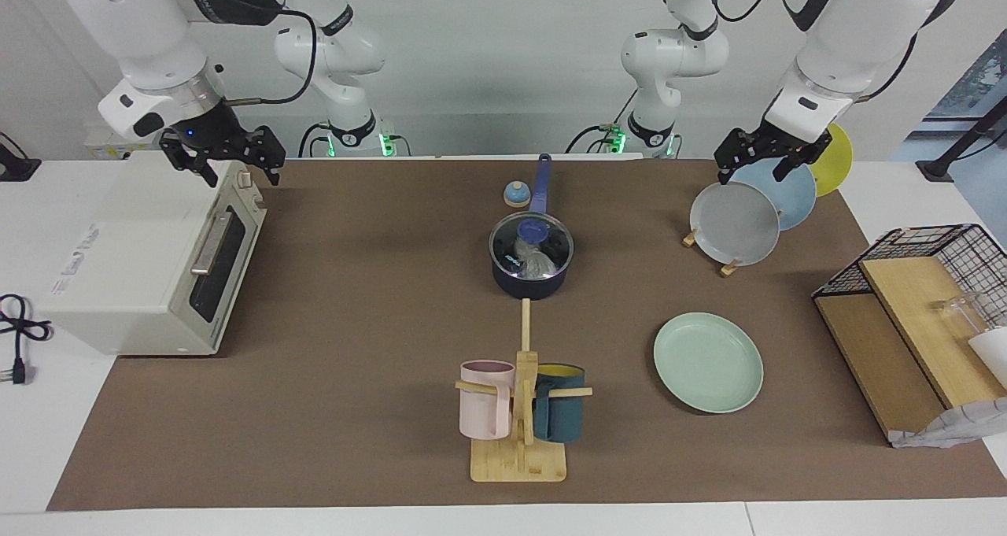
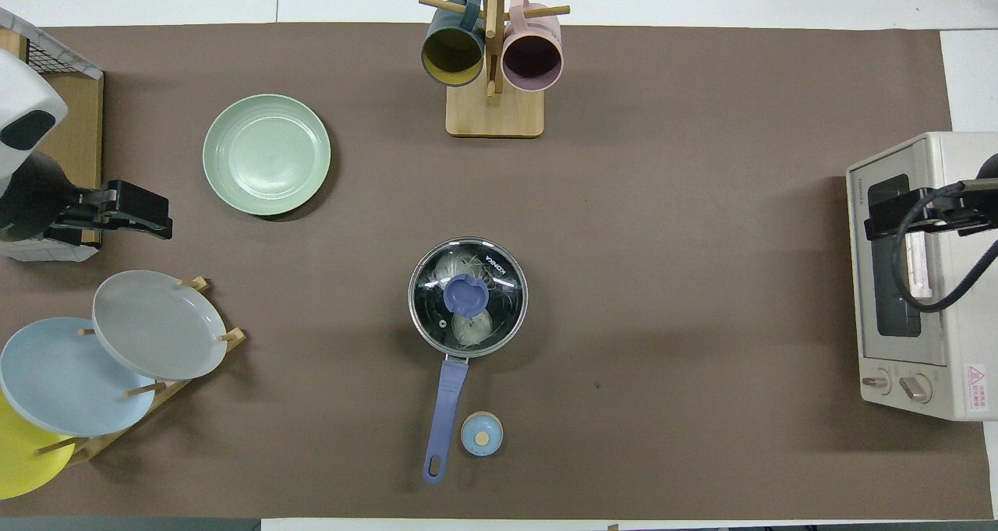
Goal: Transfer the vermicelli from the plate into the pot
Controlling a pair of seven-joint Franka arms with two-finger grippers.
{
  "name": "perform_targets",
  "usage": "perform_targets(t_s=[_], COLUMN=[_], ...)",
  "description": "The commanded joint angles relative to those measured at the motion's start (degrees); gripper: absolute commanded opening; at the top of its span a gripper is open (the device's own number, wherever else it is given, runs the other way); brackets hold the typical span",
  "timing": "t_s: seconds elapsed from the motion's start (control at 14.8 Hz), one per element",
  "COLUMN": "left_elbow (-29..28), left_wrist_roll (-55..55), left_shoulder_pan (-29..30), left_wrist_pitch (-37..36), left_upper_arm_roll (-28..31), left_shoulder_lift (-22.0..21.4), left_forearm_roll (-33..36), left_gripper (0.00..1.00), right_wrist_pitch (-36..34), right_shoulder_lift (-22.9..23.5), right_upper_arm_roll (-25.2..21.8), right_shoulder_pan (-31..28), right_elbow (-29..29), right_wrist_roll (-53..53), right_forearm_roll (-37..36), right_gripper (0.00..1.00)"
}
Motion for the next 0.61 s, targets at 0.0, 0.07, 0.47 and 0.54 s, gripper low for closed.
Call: perform_targets(t_s=[0.0,0.07,0.47,0.54], left_elbow=[-0.2,-0.2,-0.2,-0.2], left_wrist_roll=[-0.3,-0.3,-0.3,-0.3], left_shoulder_pan=[0.0,0.0,0.0,0.0], left_wrist_pitch=[-0.8,-0.8,-0.8,-0.8], left_upper_arm_roll=[0.4,0.4,0.4,0.4], left_shoulder_lift=[-0.6,-0.6,-0.6,-0.6], left_forearm_roll=[-0.5,-0.5,-0.5,-0.5], left_gripper=[1.00,1.00,1.00,1.00], right_wrist_pitch=[-1.7,-1.6,-1.0,-0.9], right_shoulder_lift=[0.1,0.2,0.2,0.2], right_upper_arm_roll=[0.2,0.2,0.3,0.3], right_shoulder_pan=[-0.9,-0.9,-0.7,-0.7], right_elbow=[1.7,1.7,1.7,1.7], right_wrist_roll=[-1.2,-1.3,-1.4,-1.4], right_forearm_roll=[-0.6,-0.7,-0.9,-0.8], right_gripper=[1.00,1.00,1.00,1.00])
